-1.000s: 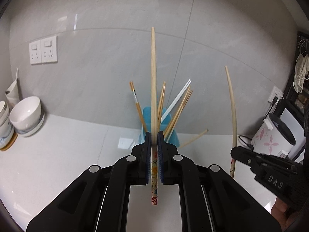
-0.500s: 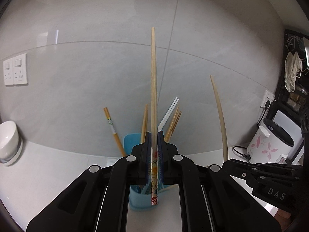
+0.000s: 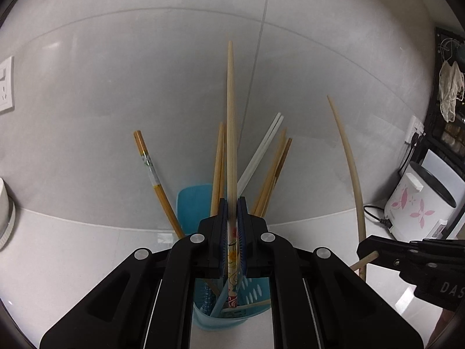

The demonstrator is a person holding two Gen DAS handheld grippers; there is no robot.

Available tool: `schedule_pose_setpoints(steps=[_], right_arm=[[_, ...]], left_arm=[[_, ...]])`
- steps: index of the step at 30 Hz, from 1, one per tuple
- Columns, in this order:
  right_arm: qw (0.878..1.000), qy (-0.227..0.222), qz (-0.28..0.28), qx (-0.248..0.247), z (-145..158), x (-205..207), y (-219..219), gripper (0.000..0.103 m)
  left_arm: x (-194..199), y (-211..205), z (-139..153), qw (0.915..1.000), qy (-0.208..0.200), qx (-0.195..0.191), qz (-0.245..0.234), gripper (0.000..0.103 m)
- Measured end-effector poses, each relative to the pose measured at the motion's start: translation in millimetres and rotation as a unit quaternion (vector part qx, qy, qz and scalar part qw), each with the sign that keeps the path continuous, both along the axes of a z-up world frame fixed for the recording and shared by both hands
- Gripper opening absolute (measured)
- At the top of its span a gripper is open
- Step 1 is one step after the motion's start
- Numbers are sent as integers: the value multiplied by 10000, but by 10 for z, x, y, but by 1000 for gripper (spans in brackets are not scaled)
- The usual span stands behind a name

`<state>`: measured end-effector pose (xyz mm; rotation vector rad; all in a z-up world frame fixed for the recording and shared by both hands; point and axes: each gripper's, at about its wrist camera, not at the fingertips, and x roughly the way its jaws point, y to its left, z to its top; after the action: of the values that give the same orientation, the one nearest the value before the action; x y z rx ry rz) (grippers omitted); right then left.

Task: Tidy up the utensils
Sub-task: 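Lower the chopstick into the holder and open the right tool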

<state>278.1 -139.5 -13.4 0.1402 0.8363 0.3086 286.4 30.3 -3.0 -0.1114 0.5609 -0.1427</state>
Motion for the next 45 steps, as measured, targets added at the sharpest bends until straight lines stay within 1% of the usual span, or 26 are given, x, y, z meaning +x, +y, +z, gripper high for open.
schedule_pose_setpoints(steps=[7, 12, 15, 17, 19, 23, 25, 26, 28, 30, 33, 35, 37, 41, 42, 45], right_arm=[[10000, -26, 40, -2, -10, -1, 4, 6], [9999, -103, 59, 3, 44, -23, 0, 6], [9998, -168, 74, 18, 92, -51, 4, 6], [9997, -230, 90, 43, 131, -82, -13, 6], [9994, -321, 117, 76, 192, -106, -11, 6], [9984, -516, 187, 156, 317, -149, 14, 6], [9976, -617, 233, 193, 372, -164, 38, 6], [9973, -652, 265, 227, 395, -165, 56, 6], [9967, -699, 305, 284, 429, -157, 95, 6], [9959, -767, 344, 329, 454, -148, 140, 6], [9948, -855, 401, 392, 463, -128, 225, 6], [9943, -887, 420, 406, 439, -94, 319, 6], [9940, -937, 404, 390, 407, -65, 390, 6], [9934, -1028, 327, 381, 323, -9, 483, 6], [9935, -1035, 310, 371, 301, 5, 505, 6], [9933, -1083, 211, 356, 232, 53, 556, 6]], left_arm=[[76, 18, -125, 9998, 205, 74, 6, 6], [67, 32, -129, 9993, 292, 219, 17, 7], [31, 52, -94, 9990, 347, 280, 2, 10], [-14, 93, -42, 9986, 391, 350, 52, 18], [-57, 130, -2, 9980, 466, 411, 132, 34], [-111, 242, 62, 9952, 782, 489, 332, 45], [-141, 319, 90, 9934, 931, 510, 436, 53], [-156, 357, 104, 9925, 995, 526, 477, 55], [-197, 428, 138, 9916, 1057, 506, 542, 65], [-240, 522, 173, 9907, 1101, 485, 629, 69], [-297, 634, 190, 9892, 1136, 511, 778, 80], [-316, 712, 193, 9880, 1193, 490, 846, 84], [-333, 765, 215, 9874, 1181, 508, 922, 91], [-376, 918, 218, 9864, 1209, 511, 994, 96], [-324, 888, 194, 9861, 1219, 519, 1006, 97], [-292, 935, 156, 9850, 1274, 523, 1041, 97]])
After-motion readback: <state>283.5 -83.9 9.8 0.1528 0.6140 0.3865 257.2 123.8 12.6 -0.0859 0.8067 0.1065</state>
